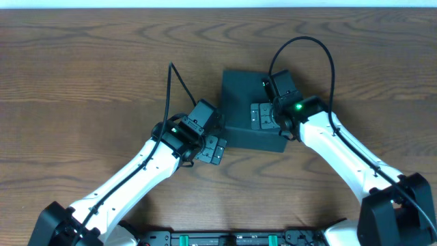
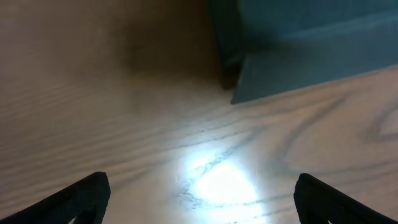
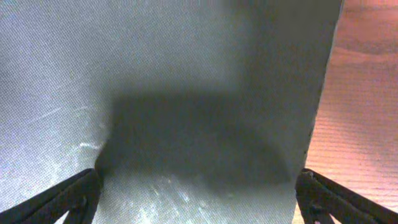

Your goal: Pack container

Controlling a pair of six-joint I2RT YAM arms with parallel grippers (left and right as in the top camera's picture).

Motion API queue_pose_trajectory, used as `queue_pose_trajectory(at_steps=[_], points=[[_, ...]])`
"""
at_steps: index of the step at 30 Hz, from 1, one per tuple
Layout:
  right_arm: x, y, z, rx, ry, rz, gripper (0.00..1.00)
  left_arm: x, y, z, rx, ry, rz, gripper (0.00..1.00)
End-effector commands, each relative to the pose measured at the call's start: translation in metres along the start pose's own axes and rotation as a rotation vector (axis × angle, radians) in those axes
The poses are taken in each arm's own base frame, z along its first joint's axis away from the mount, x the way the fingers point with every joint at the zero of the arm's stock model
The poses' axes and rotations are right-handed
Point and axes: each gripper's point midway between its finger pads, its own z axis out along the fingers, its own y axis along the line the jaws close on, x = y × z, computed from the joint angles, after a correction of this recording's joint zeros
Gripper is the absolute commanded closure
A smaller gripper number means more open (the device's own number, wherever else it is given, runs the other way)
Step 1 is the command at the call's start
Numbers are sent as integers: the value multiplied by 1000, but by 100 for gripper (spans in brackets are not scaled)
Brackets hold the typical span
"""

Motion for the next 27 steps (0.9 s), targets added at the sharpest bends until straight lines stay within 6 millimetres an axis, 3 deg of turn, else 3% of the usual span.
queue_pose_trajectory(at_steps=[1,18,27], points=[[15,-3,12,25,42,-3,1,1,13,4,-78,-8,5,5],[9,0,12,17,16,66,1,-12,7,44,-18,-193,31,5],[9,0,12,17,17,69,1,-20,3,84,-18,-197,28,5]])
